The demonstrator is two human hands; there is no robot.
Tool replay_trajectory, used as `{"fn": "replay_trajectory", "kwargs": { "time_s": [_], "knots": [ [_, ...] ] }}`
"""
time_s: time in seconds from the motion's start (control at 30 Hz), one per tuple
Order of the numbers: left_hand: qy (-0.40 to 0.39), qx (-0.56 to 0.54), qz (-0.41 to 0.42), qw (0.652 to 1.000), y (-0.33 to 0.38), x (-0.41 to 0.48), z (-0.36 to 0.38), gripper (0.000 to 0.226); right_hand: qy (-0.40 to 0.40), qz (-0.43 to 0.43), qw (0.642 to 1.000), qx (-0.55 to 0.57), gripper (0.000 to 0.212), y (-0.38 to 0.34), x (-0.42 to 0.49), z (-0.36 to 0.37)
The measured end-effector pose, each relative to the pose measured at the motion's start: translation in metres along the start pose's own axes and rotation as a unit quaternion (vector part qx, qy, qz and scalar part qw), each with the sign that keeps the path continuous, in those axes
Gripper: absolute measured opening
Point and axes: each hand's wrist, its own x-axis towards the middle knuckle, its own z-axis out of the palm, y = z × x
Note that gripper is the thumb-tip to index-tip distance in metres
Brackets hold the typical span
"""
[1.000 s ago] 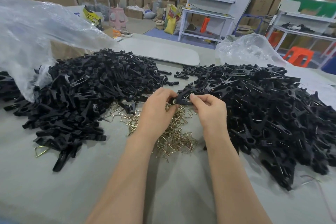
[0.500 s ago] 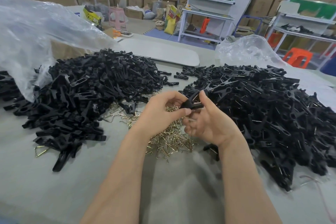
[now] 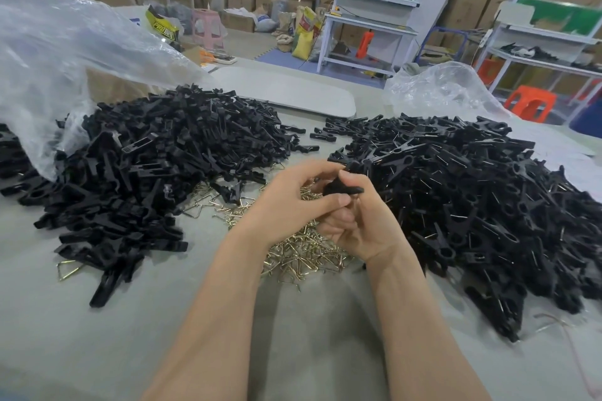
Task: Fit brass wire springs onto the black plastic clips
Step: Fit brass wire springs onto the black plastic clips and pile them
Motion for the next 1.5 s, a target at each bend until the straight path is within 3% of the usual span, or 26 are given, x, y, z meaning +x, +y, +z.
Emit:
{"fn": "replay_trajectory", "kwargs": {
  "time_s": [0.1,0.17,0.2,0.27,0.33,0.4,0.47,0.5,0.53,0.57,0.63,0.73,0.8,0.87,0.97,1.0,1.03,1.13,1.2,1.27,1.33,1.5],
  "knots": [
    [0.009,-0.02,0.001,1.0,0.001,0.0,-0.002,0.032,-0.011,0.028,0.999,-0.017,0.05,-0.005,-0.004,-0.003],
    [0.009,0.012,-0.009,1.0,0.0,-0.001,-0.001,0.028,0.035,0.06,0.993,-0.094,0.075,-0.015,-0.01,-0.004],
    [0.005,0.048,-0.014,0.999,-0.001,-0.001,-0.001,0.028,0.073,0.07,0.982,-0.16,0.078,-0.019,-0.013,-0.003],
    [-0.007,0.106,-0.024,0.994,-0.005,0.0,0.002,0.035,0.14,0.06,0.938,-0.311,0.052,-0.025,-0.014,0.002],
    [0.01,0.103,-0.033,0.994,-0.007,0.002,0.004,0.049,0.207,-0.024,0.907,-0.365,0.026,-0.032,-0.009,0.01],
    [0.111,0.045,-0.04,0.992,-0.007,0.006,0.0,0.055,0.287,-0.185,0.917,-0.204,0.032,-0.051,-0.004,0.013],
    [0.303,-0.049,-0.064,0.95,-0.007,0.007,-0.009,0.042,0.264,-0.301,0.915,0.044,0.054,-0.074,0.0,0.017],
    [0.404,-0.105,-0.081,0.905,-0.009,0.006,-0.015,0.032,0.26,-0.312,0.911,0.071,0.068,-0.079,0.006,0.018],
    [0.486,-0.161,-0.103,0.853,-0.012,0.005,-0.02,0.023,0.281,-0.285,0.916,0.013,0.073,-0.078,0.014,0.023],
    [0.538,-0.214,-0.128,0.805,-0.015,0.005,-0.025,0.018,0.318,-0.243,0.91,-0.113,0.07,-0.069,0.024,0.027],
    [0.582,-0.287,-0.169,0.742,-0.02,0.004,-0.032,0.018,0.334,-0.189,0.838,-0.388,0.051,-0.039,0.047,0.039],
    [0.599,-0.309,-0.185,0.715,-0.022,0.005,-0.035,0.018,0.206,-0.159,0.733,-0.628,0.039,0.007,0.083,0.054],
    [0.599,-0.309,-0.184,0.715,-0.023,0.006,-0.035,0.018,0.158,-0.105,0.654,-0.732,0.045,0.028,0.103,0.058],
    [0.596,-0.306,-0.185,0.719,-0.024,0.007,-0.034,0.018,0.163,-0.071,0.581,-0.794,0.047,0.041,0.114,0.059],
    [0.593,-0.29,-0.175,0.73,-0.026,0.008,-0.033,0.02,0.186,-0.086,0.541,-0.816,0.036,0.048,0.118,0.06],
    [0.59,-0.285,-0.171,0.736,-0.027,0.008,-0.032,0.02,0.182,-0.101,0.557,-0.804,0.032,0.047,0.117,0.06],
    [0.585,-0.281,-0.169,0.742,-0.028,0.009,-0.031,0.02,0.185,-0.119,0.596,-0.772,0.029,0.045,0.116,0.06],
    [0.549,-0.249,-0.172,0.779,-0.028,0.01,-0.027,0.021,0.222,-0.147,0.77,-0.58,0.024,0.025,0.099,0.058],
    [0.477,-0.218,-0.168,0.835,-0.027,0.012,-0.023,0.02,0.226,-0.162,0.838,-0.469,0.023,0.01,0.081,0.053],
    [0.353,-0.187,-0.169,0.901,-0.022,0.012,-0.015,0.018,0.229,-0.175,0.87,-0.4,0.02,0.001,0.063,0.045],
    [0.251,-0.16,-0.162,0.941,-0.018,0.012,-0.006,0.022,0.238,-0.197,0.881,-0.357,0.015,-0.002,0.047,0.039],
    [0.175,-0.127,-0.115,0.97,-0.014,0.008,0.002,0.016,0.26,-0.245,0.87,-0.339,0.029,0.002,0.023,0.024]
  ]
}}
